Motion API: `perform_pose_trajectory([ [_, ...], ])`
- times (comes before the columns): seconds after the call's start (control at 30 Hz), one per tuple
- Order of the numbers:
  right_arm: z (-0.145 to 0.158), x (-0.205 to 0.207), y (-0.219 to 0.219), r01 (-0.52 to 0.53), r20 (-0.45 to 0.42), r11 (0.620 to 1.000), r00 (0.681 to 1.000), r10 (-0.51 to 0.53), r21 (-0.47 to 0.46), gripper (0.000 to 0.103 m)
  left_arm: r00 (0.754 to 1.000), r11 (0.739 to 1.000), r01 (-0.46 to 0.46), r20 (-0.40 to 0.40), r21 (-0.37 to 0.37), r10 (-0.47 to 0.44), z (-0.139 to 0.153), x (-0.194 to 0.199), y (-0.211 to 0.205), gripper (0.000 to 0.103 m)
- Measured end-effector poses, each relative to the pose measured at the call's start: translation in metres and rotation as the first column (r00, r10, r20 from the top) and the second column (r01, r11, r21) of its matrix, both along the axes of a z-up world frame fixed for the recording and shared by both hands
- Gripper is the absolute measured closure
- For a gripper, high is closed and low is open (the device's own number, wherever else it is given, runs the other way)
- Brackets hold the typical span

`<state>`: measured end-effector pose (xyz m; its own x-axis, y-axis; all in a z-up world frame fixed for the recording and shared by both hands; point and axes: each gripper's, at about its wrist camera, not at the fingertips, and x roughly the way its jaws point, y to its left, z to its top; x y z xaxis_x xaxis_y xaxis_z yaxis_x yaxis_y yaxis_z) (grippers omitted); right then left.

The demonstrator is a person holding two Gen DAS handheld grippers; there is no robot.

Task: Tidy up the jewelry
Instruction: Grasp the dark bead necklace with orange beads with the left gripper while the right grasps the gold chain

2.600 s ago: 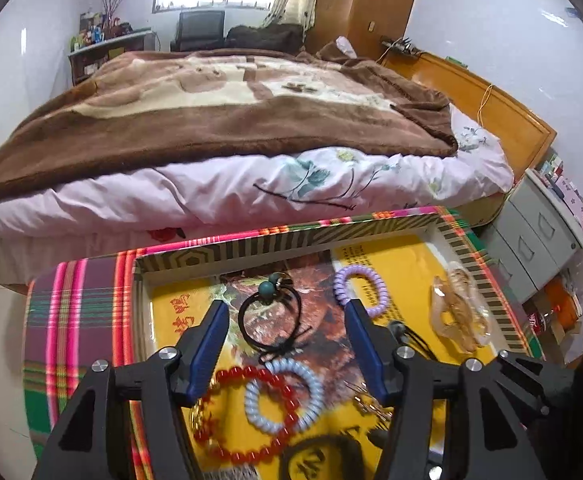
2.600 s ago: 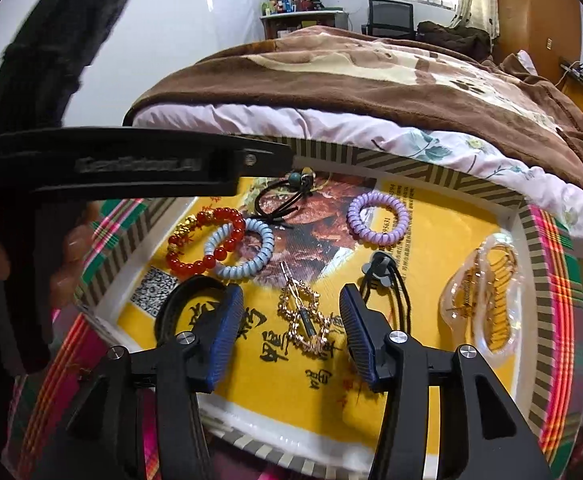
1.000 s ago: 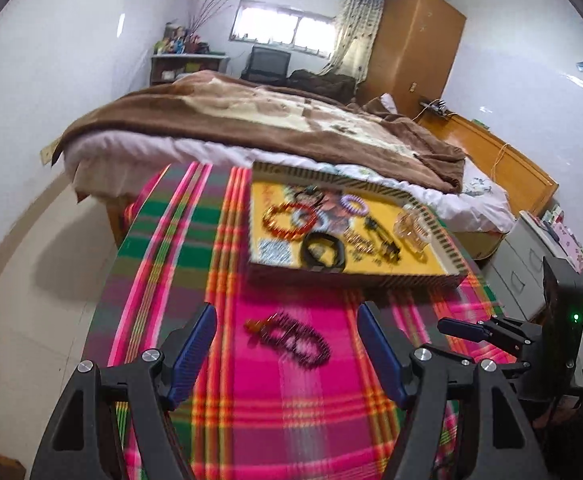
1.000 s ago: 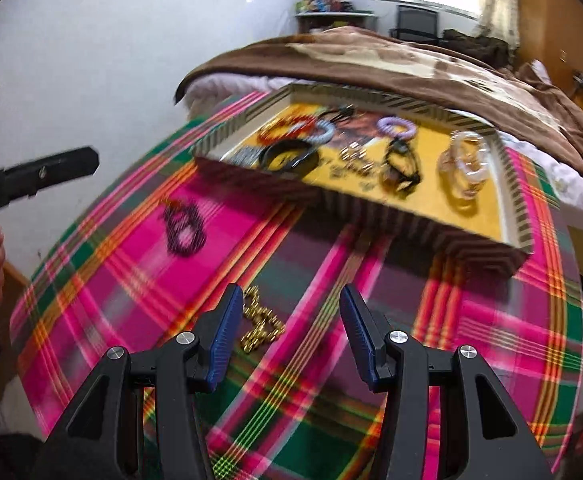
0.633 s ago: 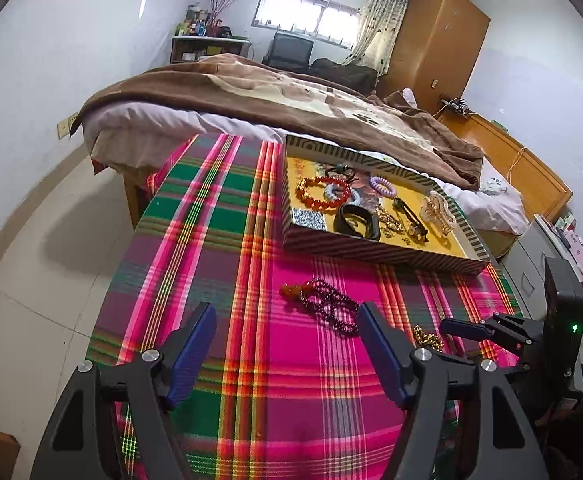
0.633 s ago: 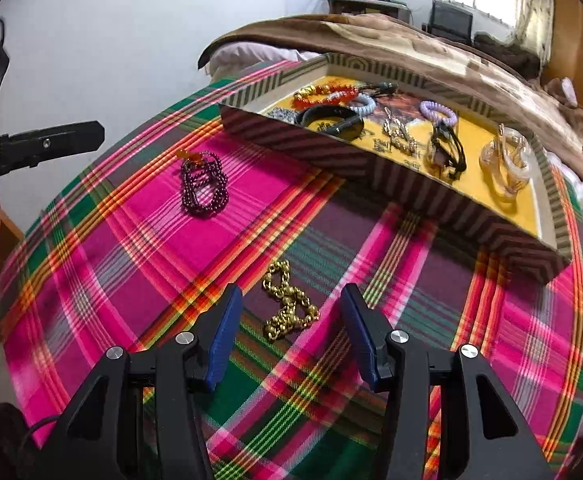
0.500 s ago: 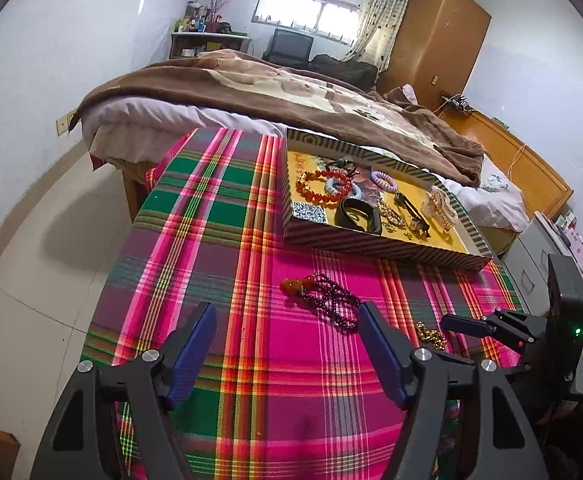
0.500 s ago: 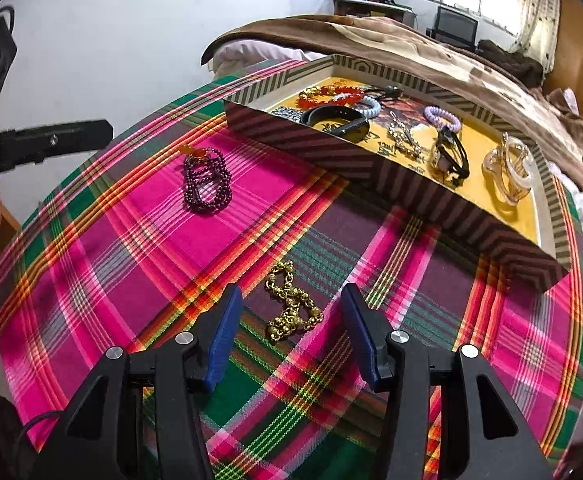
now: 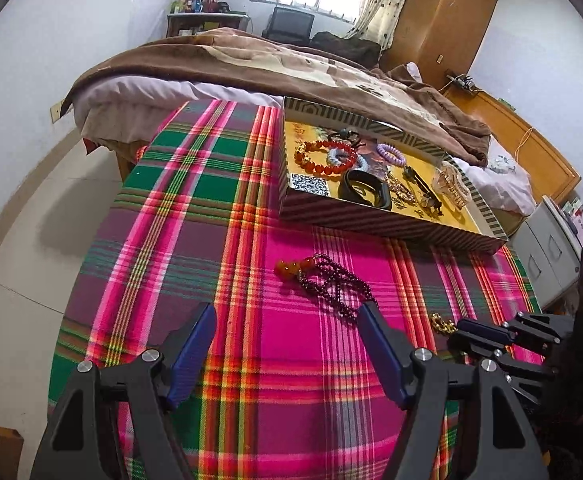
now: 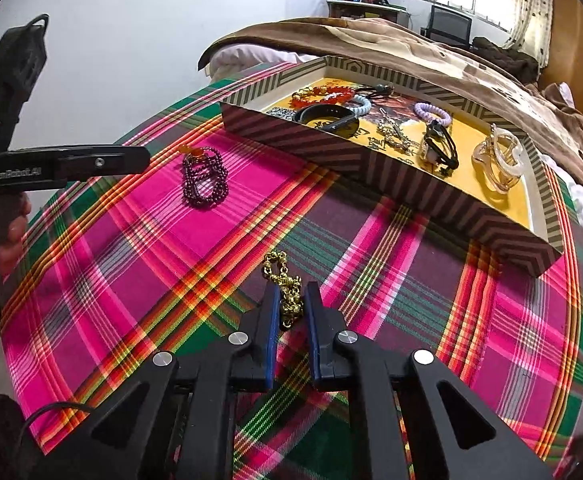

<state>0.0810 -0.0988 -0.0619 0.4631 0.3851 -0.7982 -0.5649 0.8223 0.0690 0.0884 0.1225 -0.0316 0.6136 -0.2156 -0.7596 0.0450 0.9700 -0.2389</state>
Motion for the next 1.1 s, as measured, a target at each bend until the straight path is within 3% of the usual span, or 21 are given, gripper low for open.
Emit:
perform_pose_trajectory([
  [0.27,0.007,0.007,-0.03,0.086,-0.043,0.988,0.996,-0.081,0.129,0.091,1.0,1.0,0.001,-0.03,0.025,-0.001,-0.008,0.026,-0.011,0.025],
  [0.43,0.017,0.008,-0.044,0.109,-0.04,0.973,0.994,-0.103,0.204,0.091,0.997,0.997,0.003,-0.08,0.081,0.004,-0.02,0.043,-0.023,0.025],
  [0.7,0.029,0.011,-0.06,0.14,-0.019,0.956,0.99,-0.14,0.26,0.091,0.997,0.982,0.005,-0.074,0.188,0.009,-0.025,0.05,-0.041,0.025],
  [0.83,0.034,0.012,-0.065,0.153,-0.008,0.951,0.988,-0.157,0.268,0.091,0.998,0.98,0.013,-0.068,0.199,0.0,-0.022,0.052,-0.045,0.045],
  [1.0,0.034,0.013,-0.066,0.158,-0.006,0.949,0.987,-0.162,0.274,0.091,0.998,0.978,0.024,-0.06,0.206,-0.011,-0.021,0.054,-0.048,0.055],
  [1.1,0.033,0.012,-0.067,0.161,-0.007,0.948,0.986,-0.166,0.275,0.091,0.998,0.976,0.036,-0.051,0.215,-0.026,-0.021,0.053,-0.052,0.076],
])
